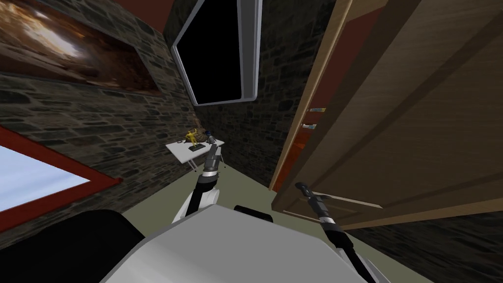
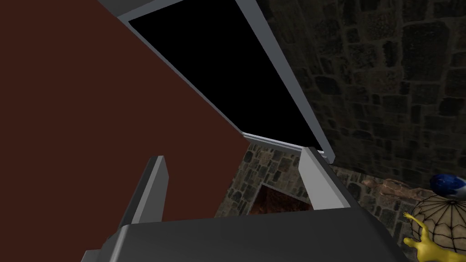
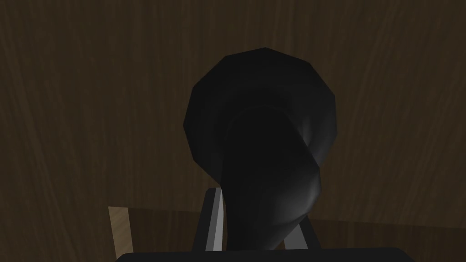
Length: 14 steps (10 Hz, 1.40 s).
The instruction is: Pull the door open
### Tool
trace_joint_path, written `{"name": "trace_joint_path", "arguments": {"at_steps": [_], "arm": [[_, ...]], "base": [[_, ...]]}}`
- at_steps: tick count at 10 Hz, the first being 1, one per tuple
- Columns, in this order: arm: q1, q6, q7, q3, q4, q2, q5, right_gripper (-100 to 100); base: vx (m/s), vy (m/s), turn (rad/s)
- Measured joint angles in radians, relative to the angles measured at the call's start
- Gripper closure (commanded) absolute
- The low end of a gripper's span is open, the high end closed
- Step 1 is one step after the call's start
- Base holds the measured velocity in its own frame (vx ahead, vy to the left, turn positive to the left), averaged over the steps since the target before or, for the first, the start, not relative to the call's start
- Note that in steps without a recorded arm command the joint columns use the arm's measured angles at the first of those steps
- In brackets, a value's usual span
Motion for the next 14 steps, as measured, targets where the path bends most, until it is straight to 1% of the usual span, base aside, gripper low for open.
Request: {"name": "trace_joint_path", "arguments": {"at_steps": [3,4,5,6,7,9,10,12,14], "arm": [[0.023,-0.057,-0.021,0.015,0.024,-0.019,0.005,100],[0.034,-0.070,-0.026,0.018,0.022,-0.026,0.006,100],[0.038,-0.083,-0.031,0.020,0.026,-0.033,0.006,100],[0.041,-0.098,-0.036,0.022,0.031,-0.039,0.007,100],[0.043,-0.100,-0.037,0.023,0.033,-0.039,0.007,100],[0.046,-0.121,-0.045,0.027,0.052,-0.046,0.008,100],[0.050,-0.135,-0.049,0.031,0.056,-0.049,0.009,100],[0.055,-0.175,-0.057,0.035,0.081,-0.059,0.010,100],[0.067,-0.202,-0.065,0.042,0.093,-0.066,0.012,100]], "base": [[-0.198,-0.081,0.158],[-0.203,-0.044,0.123],[-0.245,-0.061,0.120],[-0.110,-0.036,0.020],[-0.141,-0.072,0.175],[-0.241,-0.136,0.232],[-0.243,-0.103,0.218],[-0.266,-0.084,0.217],[-0.228,-0.109,0.182]]}}
